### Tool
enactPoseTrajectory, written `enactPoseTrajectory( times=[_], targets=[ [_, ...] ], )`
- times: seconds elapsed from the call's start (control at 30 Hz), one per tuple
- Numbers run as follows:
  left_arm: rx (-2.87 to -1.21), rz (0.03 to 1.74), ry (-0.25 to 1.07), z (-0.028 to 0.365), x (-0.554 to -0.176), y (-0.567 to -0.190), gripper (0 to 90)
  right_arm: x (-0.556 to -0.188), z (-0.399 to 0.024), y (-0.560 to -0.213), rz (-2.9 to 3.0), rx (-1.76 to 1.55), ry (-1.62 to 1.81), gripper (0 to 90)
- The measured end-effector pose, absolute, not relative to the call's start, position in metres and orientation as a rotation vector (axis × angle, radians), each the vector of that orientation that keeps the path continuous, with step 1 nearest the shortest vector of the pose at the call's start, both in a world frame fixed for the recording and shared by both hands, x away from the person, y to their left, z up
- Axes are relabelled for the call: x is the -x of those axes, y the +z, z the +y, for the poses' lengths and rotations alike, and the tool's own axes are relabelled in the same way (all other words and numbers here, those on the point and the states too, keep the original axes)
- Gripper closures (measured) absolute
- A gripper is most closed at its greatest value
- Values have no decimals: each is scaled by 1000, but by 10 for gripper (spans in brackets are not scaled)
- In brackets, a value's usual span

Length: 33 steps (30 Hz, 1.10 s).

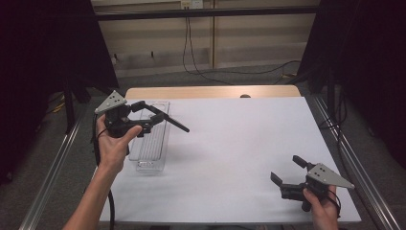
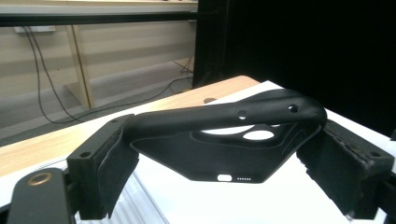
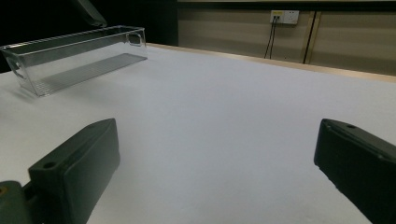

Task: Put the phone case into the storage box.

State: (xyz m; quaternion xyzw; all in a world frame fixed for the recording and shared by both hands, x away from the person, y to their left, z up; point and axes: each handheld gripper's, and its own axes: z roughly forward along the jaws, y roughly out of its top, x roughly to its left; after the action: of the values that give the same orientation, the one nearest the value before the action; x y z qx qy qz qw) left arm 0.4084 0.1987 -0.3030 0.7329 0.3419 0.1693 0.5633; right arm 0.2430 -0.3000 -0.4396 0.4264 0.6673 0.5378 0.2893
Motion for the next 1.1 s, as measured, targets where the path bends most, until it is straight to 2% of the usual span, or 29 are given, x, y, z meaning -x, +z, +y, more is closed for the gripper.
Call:
enactPoseTrajectory(
  times=[1.1],
  targets=[
    [-1709, 971, 536, 223, -438, -294, 134, -242, -300, -439, 1786, -1128, 1444, 0]
  ],
)
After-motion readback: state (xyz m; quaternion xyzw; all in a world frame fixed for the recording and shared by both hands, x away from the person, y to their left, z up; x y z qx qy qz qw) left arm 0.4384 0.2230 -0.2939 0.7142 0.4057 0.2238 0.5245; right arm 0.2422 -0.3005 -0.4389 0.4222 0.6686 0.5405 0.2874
